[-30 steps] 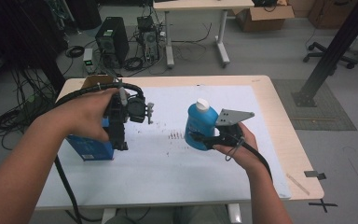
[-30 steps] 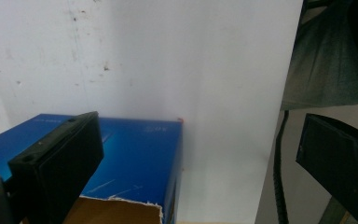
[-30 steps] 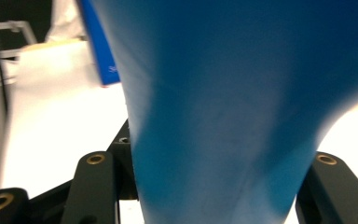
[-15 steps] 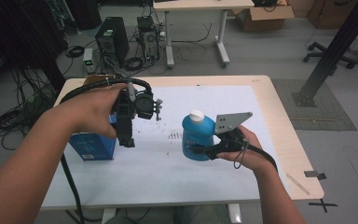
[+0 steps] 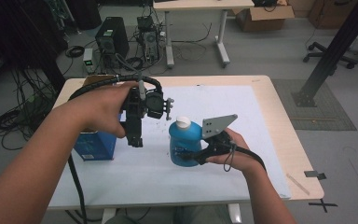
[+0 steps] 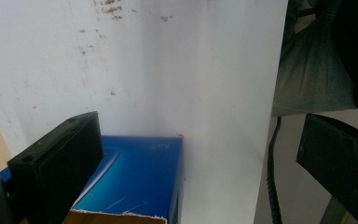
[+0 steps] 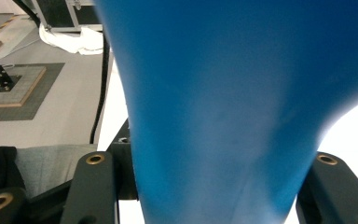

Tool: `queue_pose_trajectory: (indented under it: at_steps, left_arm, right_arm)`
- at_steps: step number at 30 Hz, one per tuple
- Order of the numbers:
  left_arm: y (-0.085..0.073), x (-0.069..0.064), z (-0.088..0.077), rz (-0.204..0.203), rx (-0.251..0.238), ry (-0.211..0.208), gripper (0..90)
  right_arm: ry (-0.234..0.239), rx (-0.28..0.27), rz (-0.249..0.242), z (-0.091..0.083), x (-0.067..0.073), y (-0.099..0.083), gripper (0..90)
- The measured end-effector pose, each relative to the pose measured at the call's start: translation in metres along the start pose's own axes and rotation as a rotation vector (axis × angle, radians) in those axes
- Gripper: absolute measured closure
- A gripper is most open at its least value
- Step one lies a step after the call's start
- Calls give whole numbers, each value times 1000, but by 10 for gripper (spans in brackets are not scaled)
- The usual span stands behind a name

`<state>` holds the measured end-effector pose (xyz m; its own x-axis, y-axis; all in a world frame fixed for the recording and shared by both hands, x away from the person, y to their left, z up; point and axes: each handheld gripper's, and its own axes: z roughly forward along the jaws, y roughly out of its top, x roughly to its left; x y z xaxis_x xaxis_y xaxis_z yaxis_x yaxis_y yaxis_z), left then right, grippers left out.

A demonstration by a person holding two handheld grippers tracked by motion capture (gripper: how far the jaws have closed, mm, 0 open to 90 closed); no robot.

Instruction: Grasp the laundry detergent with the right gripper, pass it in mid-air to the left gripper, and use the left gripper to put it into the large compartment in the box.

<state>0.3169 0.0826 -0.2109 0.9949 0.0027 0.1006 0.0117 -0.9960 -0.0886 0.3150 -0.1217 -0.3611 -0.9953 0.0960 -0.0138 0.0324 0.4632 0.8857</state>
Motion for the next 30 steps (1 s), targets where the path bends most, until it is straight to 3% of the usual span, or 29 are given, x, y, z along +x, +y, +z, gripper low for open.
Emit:
queue_pose_trajectory:
  at_steps: [17, 30]
  left_arm:
    - [9, -5, -3, 14, -10, -9, 7]
    - [14, -6, 5, 26, -19, -20, 7]
  right_arm:
    - [39, -3, -14, 37, 0, 8, 445]
    - [55, -7, -21, 56, -1, 15, 444]
